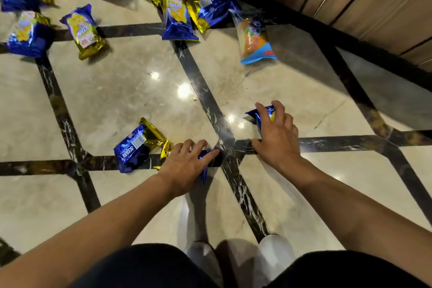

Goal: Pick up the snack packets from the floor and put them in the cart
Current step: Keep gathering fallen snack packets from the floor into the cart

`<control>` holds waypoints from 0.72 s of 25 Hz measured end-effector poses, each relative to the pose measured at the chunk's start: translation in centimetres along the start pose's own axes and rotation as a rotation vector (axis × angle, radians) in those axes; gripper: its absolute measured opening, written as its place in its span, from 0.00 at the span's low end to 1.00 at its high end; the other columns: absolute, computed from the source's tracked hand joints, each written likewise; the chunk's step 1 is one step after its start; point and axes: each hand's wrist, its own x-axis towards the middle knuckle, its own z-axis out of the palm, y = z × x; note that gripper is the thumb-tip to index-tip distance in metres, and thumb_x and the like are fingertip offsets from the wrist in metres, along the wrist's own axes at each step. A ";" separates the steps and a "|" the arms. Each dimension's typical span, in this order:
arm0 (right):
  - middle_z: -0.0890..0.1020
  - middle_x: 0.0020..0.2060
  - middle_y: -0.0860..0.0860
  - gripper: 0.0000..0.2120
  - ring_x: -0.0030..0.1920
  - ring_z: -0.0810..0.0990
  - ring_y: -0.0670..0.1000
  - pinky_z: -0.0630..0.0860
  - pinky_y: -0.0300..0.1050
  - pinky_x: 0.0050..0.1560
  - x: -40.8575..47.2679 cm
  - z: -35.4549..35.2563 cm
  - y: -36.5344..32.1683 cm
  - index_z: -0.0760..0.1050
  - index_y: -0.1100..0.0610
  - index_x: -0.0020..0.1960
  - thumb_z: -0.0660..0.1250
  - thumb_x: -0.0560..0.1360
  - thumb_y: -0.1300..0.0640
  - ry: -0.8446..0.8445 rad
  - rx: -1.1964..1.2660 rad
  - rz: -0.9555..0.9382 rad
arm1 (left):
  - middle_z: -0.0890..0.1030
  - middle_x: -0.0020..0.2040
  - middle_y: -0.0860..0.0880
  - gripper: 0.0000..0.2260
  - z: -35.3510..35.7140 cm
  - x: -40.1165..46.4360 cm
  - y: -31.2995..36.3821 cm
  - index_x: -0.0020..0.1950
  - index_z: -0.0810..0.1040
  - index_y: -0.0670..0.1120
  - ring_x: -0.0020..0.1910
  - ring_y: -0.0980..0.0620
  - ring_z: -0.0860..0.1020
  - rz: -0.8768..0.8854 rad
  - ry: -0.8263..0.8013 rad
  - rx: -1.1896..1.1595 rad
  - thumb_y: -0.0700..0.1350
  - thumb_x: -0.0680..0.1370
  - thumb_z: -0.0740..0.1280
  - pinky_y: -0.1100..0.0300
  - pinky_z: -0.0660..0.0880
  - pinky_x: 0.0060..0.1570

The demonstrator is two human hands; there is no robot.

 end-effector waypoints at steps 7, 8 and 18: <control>0.53 0.74 0.56 0.44 0.64 0.67 0.62 0.74 0.58 0.54 0.8 1.9 0.4 0.58 0.47 0.73 0.72 0.65 0.72 0.073 -0.036 -0.028 | 0.65 0.71 0.43 0.33 0.7 1.4 0.3 0.76 0.52 0.51 0.62 0.41 0.72 -0.104 0.108 -0.139 0.48 0.78 0.68 0.48 0.73 0.60; 0.53 0.74 0.56 0.43 0.64 0.67 0.62 0.73 0.59 0.55 0.8 1.8 0.4 0.59 0.47 0.72 0.72 0.65 0.72 0.077 -0.034 -0.031 | 0.66 0.70 0.44 0.30 0.4 1.5 0.6 0.76 0.54 0.50 0.62 0.42 0.72 -0.133 0.121 -0.178 0.49 0.78 0.66 0.49 0.72 0.61; 0.55 0.72 0.51 0.38 0.63 0.68 0.59 0.76 0.58 0.56 -8.4 -14.1 -4.9 0.60 0.47 0.71 0.72 0.67 0.64 0.054 0.207 -0.065 | 0.71 0.63 0.47 0.24 -14.4 -9.2 -0.2 0.68 0.65 0.47 0.56 0.46 0.75 -0.434 0.387 -0.689 0.48 0.75 0.69 0.49 0.77 0.50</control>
